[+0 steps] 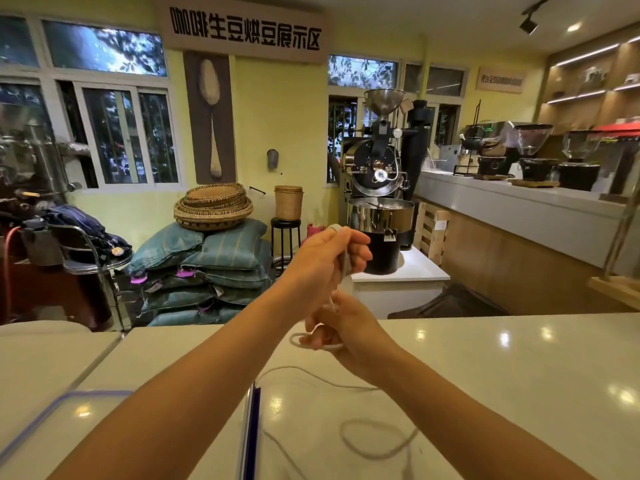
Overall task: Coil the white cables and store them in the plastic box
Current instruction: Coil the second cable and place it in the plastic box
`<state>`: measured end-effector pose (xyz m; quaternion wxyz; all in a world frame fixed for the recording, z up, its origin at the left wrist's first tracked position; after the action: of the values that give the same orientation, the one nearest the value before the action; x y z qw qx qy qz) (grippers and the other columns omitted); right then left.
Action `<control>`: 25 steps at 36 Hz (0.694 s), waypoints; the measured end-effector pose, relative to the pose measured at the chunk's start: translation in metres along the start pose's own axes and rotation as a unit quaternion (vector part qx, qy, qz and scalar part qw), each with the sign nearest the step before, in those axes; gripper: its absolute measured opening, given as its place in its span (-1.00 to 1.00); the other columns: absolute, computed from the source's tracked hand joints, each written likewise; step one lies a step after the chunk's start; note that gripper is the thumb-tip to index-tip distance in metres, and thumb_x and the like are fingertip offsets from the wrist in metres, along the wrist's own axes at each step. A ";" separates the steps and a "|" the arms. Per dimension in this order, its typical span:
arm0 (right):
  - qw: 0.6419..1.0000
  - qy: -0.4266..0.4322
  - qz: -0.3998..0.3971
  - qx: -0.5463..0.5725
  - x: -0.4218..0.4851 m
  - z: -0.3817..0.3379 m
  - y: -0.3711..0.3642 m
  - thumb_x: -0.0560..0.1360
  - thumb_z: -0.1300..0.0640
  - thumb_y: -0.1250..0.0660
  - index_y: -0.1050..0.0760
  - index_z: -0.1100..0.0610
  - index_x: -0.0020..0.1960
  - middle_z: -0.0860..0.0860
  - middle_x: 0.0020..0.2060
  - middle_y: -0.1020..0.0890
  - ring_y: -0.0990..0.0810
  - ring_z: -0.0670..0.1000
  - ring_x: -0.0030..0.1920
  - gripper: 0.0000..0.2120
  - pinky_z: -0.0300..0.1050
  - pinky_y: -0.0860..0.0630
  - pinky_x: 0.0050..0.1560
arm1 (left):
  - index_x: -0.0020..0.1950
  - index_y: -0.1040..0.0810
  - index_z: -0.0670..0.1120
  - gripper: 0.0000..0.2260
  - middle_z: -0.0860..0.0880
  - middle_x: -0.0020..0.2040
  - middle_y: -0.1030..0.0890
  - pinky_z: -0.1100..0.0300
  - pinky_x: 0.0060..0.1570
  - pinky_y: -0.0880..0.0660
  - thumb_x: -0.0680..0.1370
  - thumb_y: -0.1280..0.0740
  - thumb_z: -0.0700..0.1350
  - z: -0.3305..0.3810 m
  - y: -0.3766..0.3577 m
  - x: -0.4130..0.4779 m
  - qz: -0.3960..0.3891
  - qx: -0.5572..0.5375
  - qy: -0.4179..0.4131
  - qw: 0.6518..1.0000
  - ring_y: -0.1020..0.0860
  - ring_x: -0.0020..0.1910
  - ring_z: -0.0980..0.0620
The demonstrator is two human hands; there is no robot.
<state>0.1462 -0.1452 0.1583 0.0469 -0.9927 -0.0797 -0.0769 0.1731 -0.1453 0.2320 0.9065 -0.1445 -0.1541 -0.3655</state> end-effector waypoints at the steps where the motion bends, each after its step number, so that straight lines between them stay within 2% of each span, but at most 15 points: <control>1: 0.999 -0.030 0.004 0.032 -0.002 0.002 0.002 0.53 0.32 -0.12 -0.40 0.21 -0.13 0.00 -0.49 -0.57 -0.52 -0.09 -0.58 -0.88 -0.21 -0.60 -0.33 | -0.17 -0.50 -0.16 -0.69 0.05 -0.44 -0.61 0.36 -0.34 -0.50 0.60 -0.01 -0.14 0.002 0.005 0.002 0.010 0.019 -0.007 1.000 -0.54 -0.42 0.18; 5: 0.995 -0.102 0.010 0.018 -0.013 -0.001 0.011 0.52 0.37 -0.11 -0.39 0.19 -0.08 0.08 -0.40 -0.49 -0.39 -0.14 -0.64 -0.87 -0.23 -0.56 -0.43 | -0.24 -0.49 -0.07 -0.68 0.09 -0.44 -0.61 0.38 -0.32 -0.47 0.60 -0.02 -0.14 0.016 0.022 0.008 0.044 0.106 -0.045 0.992 -0.53 -0.42 0.20; 8: 0.989 -0.140 -0.006 -0.046 -0.020 -0.006 0.015 0.53 0.34 -0.11 -0.40 0.12 0.10 0.05 -0.36 -0.45 -0.33 -0.16 -0.63 -0.77 -0.29 -0.48 -0.50 | -0.25 -0.48 -0.06 -0.70 0.07 -0.41 -0.57 0.41 -0.34 -0.47 0.60 -0.05 -0.15 0.027 0.026 0.008 0.064 0.168 -0.076 0.981 -0.50 -0.44 0.23; 10: 0.980 -0.149 -0.015 -0.129 -0.023 -0.012 0.017 0.54 0.33 -0.11 -0.34 0.10 0.26 0.05 -0.33 -0.45 -0.33 -0.15 -0.60 -0.67 -0.32 -0.44 -0.51 | -0.26 -0.46 -0.06 -0.71 0.01 -0.35 -0.54 0.43 -0.32 -0.46 0.59 -0.06 -0.17 0.033 0.025 0.007 0.069 0.228 -0.102 0.966 -0.49 -0.42 0.26; 12: 0.956 -0.146 -0.028 -0.254 -0.024 -0.019 0.019 0.53 0.31 -0.12 -0.28 0.14 0.33 0.05 -0.29 -0.47 -0.34 -0.13 -0.51 -0.62 -0.33 -0.42 -0.49 | -0.27 -0.44 -0.05 -0.72 0.00 -0.31 -0.51 0.45 -0.29 -0.44 0.59 -0.06 -0.20 0.035 0.022 0.005 0.058 0.284 -0.117 0.950 -0.49 -0.38 0.23; 16: 0.889 -0.128 -0.047 -0.437 -0.027 -0.043 0.027 0.54 0.26 -0.15 -0.36 0.20 0.28 -0.03 -0.36 -0.51 -0.35 -0.11 -0.45 -0.68 -0.39 -0.35 -0.57 | -0.30 -0.41 -0.03 -0.72 0.02 -0.30 -0.47 0.40 -0.26 -0.43 0.58 -0.08 -0.19 0.020 0.018 0.001 0.010 0.387 -0.077 0.919 -0.46 -0.30 0.12; 18: 0.858 -0.128 -0.053 -0.494 -0.030 -0.055 0.030 0.53 0.22 -0.17 -0.47 0.22 0.17 -0.07 -0.42 -0.51 -0.36 -0.14 -0.47 -0.75 -0.42 -0.31 -0.59 | -0.33 -0.40 -0.03 -0.71 0.04 -0.30 -0.45 0.45 -0.28 -0.40 0.58 -0.10 -0.18 0.011 0.020 -0.003 -0.008 0.435 -0.062 0.898 -0.44 -0.30 0.13; 22: 0.794 -0.108 -0.059 -0.596 -0.028 -0.074 0.039 0.51 0.11 -0.23 -0.58 0.16 -0.07 -0.12 -0.48 -0.50 -0.43 -0.21 -0.48 -0.82 -0.36 -0.30 -0.36 | -0.35 -0.37 -0.01 -0.70 0.04 -0.31 -0.44 0.46 -0.30 -0.39 0.58 -0.09 -0.15 -0.009 0.021 -0.014 -0.040 0.477 -0.016 0.878 -0.42 -0.32 0.13; 25: 0.762 -0.099 -0.056 -0.637 -0.022 -0.087 0.049 0.50 0.12 -0.23 -0.55 0.11 -0.12 -0.11 -0.45 -0.48 -0.43 -0.18 -0.41 -0.87 -0.34 -0.33 -0.29 | -0.34 -0.34 -0.01 -0.71 0.04 -0.32 -0.42 0.39 -0.33 -0.38 0.59 -0.08 -0.15 -0.027 0.014 -0.025 -0.088 0.483 0.029 0.871 -0.40 -0.34 0.13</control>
<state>0.1204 -0.2056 0.2360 -0.6090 -0.7898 -0.0720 -0.0137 0.1707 -0.1307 0.1957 0.8316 0.3359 -0.2967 -0.3279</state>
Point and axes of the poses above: each hand's wrist, its own x-axis towards the middle knuckle, its own y-axis out of the back of the hand, z = x × y, the point moved 9 cm from there along x, towards the middle knuckle
